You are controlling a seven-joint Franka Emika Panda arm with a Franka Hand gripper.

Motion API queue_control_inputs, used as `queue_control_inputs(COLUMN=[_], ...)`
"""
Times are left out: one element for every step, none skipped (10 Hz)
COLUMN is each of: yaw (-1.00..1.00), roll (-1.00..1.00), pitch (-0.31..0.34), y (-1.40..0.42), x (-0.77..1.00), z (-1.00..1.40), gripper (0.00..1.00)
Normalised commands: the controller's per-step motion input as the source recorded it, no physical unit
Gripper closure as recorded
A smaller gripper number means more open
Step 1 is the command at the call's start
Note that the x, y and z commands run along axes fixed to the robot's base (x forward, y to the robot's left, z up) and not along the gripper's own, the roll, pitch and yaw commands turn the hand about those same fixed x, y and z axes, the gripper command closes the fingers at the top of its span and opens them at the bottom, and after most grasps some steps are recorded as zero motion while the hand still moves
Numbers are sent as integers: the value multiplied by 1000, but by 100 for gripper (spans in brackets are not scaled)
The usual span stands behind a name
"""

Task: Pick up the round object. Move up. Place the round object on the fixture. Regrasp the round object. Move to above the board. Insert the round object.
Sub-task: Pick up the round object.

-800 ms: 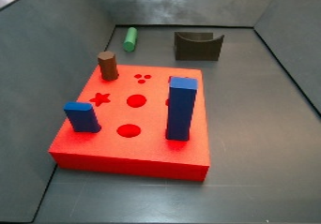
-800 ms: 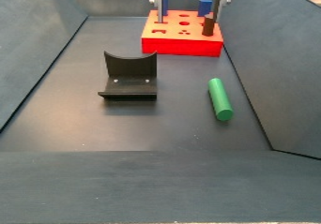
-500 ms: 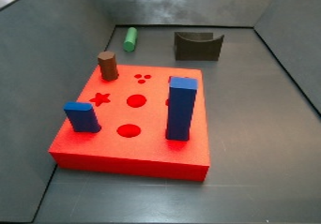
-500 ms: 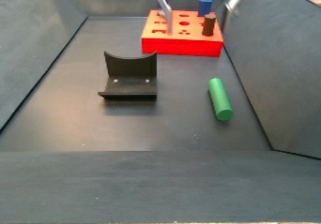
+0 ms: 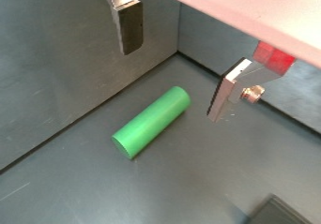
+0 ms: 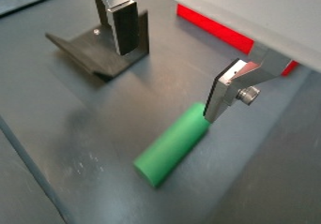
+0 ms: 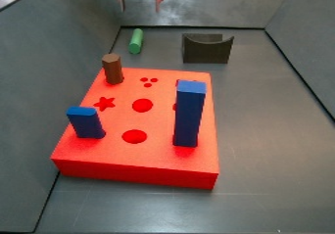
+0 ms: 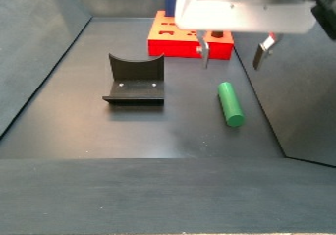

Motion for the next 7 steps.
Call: queue_control_inputs(yaw=[0,0,0,0,0,0,0], roll=[-293,-339,-336,-331,-321,-313,-309], pitch=[-144,-156,-147,-130,-110,-144,-147], y=[0,-34,-34,-11,0,0,0], x=[0,0,0,0,0,0,0], z=[-529,-400,-409,-431,-466,-474,-474], gripper=[0,0,0,0,0,0,0])
